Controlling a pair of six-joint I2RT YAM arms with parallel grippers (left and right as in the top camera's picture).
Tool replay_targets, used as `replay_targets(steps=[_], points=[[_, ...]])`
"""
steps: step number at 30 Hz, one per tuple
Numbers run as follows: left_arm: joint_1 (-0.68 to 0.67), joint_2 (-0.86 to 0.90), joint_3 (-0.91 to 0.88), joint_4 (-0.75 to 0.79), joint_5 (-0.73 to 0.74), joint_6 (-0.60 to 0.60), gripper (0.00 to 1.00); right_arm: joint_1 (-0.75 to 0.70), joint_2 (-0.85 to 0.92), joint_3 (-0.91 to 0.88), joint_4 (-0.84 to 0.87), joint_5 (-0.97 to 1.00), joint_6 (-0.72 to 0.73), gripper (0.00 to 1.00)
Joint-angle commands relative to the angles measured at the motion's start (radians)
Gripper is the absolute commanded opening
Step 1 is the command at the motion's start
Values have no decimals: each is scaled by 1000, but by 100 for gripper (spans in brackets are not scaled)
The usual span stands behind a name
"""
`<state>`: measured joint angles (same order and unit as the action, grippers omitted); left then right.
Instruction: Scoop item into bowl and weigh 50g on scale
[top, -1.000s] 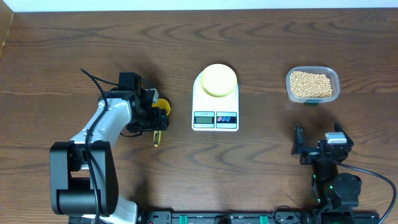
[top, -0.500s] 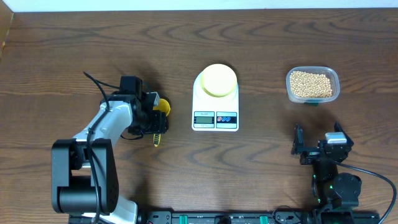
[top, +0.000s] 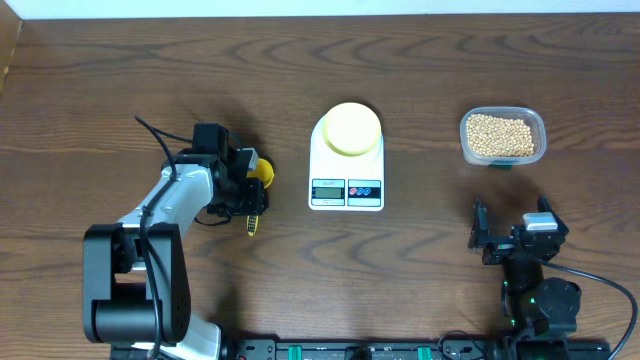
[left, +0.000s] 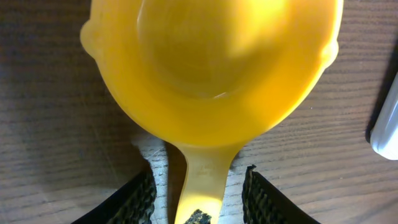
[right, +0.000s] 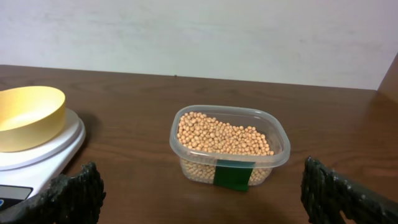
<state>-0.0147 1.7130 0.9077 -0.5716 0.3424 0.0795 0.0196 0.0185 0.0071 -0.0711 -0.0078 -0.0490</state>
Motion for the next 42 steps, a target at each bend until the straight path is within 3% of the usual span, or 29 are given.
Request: replay_targets(steps=[1, 9, 13, 18, 22, 27, 29, 32, 35, 38, 42], points=[[2, 14, -22, -3, 13, 6, 38, -5, 1, -2, -5, 2, -12, 99], [2, 14, -22, -3, 13, 6, 32, -5, 1, -2, -5, 2, -12, 99], [2, 14, -21, -2, 13, 6, 24, -5, 1, -2, -5, 2, -12, 99], [2, 14, -21, -2, 14, 6, 22, -5, 1, -2, -5, 2, -12, 99], [2, 13, -20, -2, 17, -5, 15, -5, 1, -2, -5, 2, -12, 99], [2, 9, -13, -2, 17, -32, 14, -5, 1, -2, -5, 2, -12, 99], [2, 9, -13, -2, 17, -32, 14, -5, 1, -2, -5, 2, -12, 99], [2, 9, -13, 6, 11, -31, 51, -5, 1, -2, -5, 2, -12, 99], [2, 9, -13, 18, 9, -31, 64, -5, 1, -2, -5, 2, -12, 99], [2, 10, -13, 24, 9, -27, 41, -5, 1, -2, -5, 2, -12, 99], [2, 10, -13, 23, 27, -27, 40, -5, 1, -2, -5, 2, -12, 99]])
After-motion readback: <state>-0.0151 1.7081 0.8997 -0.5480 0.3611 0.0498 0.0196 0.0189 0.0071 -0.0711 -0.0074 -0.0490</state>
